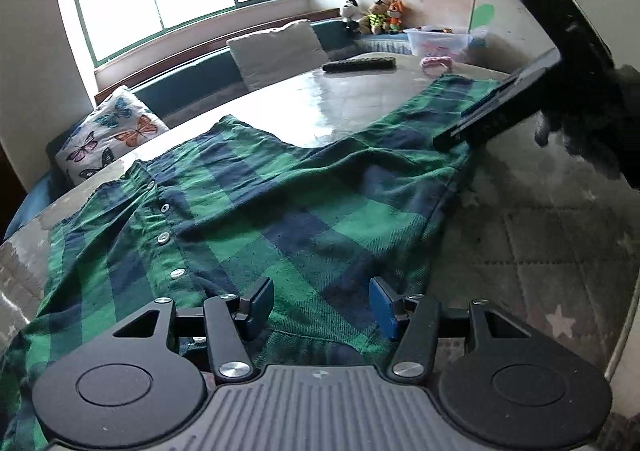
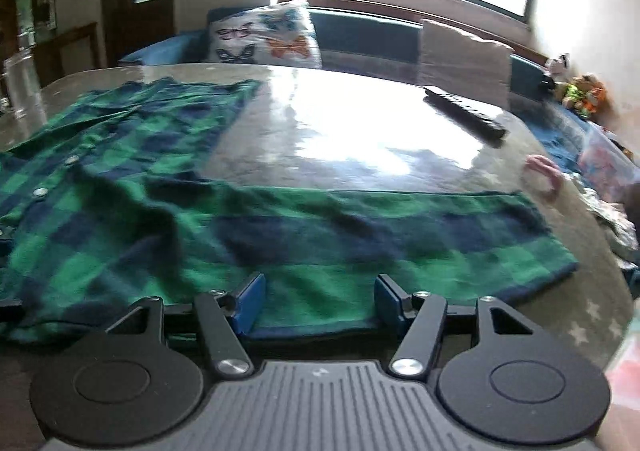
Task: Fold clothes
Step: 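Grasp the shirt hem with the right gripper and fold it toward the collar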
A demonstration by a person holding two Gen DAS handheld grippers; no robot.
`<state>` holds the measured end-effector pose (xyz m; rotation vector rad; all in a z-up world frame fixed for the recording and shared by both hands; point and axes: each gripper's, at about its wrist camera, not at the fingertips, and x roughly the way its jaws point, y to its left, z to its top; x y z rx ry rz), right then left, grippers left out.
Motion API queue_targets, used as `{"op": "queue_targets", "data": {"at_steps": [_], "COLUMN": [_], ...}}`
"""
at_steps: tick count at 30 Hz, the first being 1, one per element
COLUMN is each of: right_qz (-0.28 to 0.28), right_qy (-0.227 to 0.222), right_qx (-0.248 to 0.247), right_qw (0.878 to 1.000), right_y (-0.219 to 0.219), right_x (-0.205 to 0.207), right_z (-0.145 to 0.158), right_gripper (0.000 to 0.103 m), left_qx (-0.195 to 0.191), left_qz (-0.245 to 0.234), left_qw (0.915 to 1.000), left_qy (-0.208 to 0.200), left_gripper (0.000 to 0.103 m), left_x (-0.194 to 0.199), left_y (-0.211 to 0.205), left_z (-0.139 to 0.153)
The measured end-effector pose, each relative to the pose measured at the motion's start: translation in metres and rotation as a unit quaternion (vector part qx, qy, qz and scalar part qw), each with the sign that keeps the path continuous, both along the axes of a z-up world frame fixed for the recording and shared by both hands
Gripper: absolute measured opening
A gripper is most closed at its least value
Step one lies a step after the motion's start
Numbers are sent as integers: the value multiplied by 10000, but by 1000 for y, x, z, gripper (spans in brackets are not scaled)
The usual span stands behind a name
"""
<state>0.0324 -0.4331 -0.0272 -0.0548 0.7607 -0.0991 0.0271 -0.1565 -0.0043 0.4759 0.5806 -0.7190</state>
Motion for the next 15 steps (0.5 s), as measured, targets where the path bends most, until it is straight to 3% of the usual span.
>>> {"op": "queue_targets", "data": {"at_steps": [6,15], "right_qz": [-578,-938], "right_qy": [8,-11], "right_qx": [17,41], "right_qw": [9983,9956], "right_y": [-26,-54], "right_x": [0,6], "right_z": [0,-1], "right_gripper": [61,61], "left_qx": [-167,-24], "left_qz": [75,-147], "left_qw": [9998,9996], "left_qy": [-26,248], "left_gripper": [57,56], "left_x": [15,22], "left_y": [-15,-47], "left_z": [16,-1]}}
